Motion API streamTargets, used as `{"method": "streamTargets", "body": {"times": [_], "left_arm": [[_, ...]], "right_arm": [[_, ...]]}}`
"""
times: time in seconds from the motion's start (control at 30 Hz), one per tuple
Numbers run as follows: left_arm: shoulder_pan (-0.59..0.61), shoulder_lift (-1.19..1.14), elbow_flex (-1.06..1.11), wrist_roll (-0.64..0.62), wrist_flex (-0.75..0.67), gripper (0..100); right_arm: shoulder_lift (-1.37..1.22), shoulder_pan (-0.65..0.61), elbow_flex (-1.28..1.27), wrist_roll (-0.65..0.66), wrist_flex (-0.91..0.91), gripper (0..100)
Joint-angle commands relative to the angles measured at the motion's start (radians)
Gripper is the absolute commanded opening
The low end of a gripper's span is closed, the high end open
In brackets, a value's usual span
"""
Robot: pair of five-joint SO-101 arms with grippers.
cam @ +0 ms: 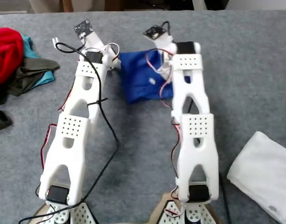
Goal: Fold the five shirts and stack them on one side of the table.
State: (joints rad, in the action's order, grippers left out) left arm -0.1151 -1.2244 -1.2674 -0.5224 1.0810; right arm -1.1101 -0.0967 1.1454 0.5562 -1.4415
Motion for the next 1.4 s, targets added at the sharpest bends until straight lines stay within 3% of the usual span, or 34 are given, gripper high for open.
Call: {"method": "streamTargets", "body": {"times": [0.0, 0.17, 0.43, 0.67, 0.8, 1.1, 1.37], "left_arm": [[0.005, 0.022, -0.009, -0.011, 0.011, 2], [0.002, 0.022, -0.009, -0.006, 0.011, 2], [-0.002, 0.022, -0.009, -0.006, 0.003, 2], [-0.011, 0.015, -0.040, -0.005, 0.006, 2], [-0.009, 0.013, -0.044, -0.005, 0.011, 2], [-0.006, 0.013, -0.044, -0.005, 0.011, 2], [-0.003, 0.013, -0.044, -0.005, 0.014, 2]], "right_arm": [[0.079, 0.036, -0.018, 0.041, 0.138, 0.5], [0.087, 0.051, -0.010, 0.069, 0.273, 0.5], [0.085, 0.061, 0.070, 0.115, 0.310, 0.5], [0.127, 0.028, 0.334, 0.120, 0.023, 0.5], [0.114, -0.005, 0.418, 0.123, -0.012, 0.5], [-0.022, -0.084, 0.294, 0.123, 0.221, 0.5], [-0.085, 0.059, 0.222, 0.121, 0.532, 0.5]]}}
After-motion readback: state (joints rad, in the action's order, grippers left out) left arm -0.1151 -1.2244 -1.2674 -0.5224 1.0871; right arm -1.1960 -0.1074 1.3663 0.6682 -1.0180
